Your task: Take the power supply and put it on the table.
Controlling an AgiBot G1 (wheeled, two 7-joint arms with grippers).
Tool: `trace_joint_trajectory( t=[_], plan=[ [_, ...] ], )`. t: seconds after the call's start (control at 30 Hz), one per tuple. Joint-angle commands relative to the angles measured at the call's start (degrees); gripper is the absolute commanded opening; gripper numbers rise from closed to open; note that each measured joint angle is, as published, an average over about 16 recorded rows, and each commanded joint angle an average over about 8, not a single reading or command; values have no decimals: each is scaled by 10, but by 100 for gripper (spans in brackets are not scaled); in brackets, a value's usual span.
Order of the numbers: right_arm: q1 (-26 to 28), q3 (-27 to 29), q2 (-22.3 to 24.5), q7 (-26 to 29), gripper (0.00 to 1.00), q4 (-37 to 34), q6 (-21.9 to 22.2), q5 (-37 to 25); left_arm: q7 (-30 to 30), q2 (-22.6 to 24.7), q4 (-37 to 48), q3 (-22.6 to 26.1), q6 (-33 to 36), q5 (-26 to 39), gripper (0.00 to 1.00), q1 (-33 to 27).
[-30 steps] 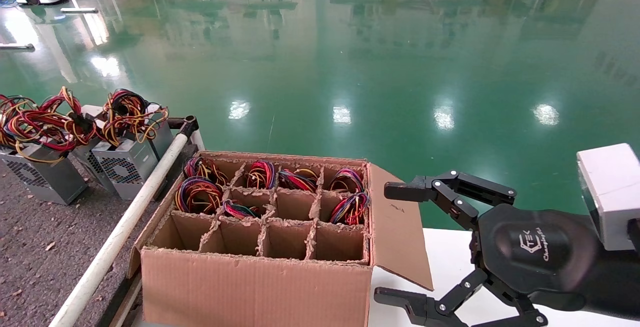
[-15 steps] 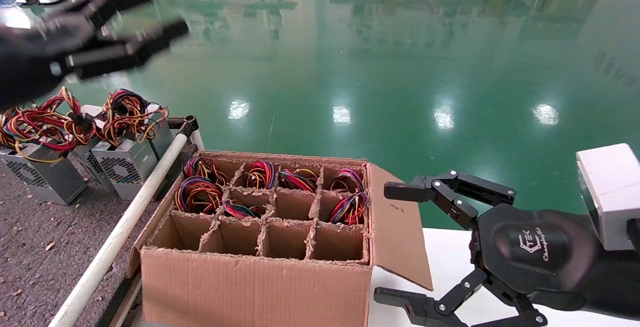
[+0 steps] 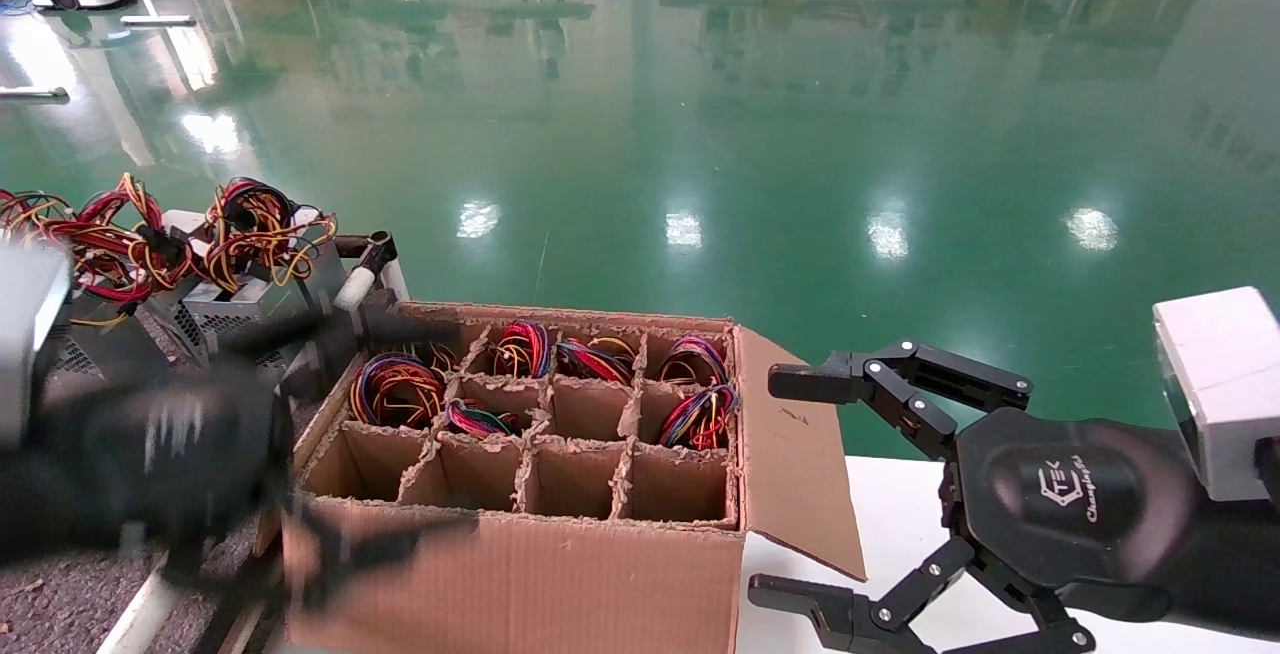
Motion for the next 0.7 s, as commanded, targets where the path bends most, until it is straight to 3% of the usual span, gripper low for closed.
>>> trace_joint_trajectory(
  t=[0.03,0.7],
  plan=[
    [0,0,0,0,100,0,0,0,-3,-9,-26,0,20,-6,100,20],
    [0,0,0,0,100,0,0,0,-3,-12,-33,1,26,-9,100,27]
  ],
)
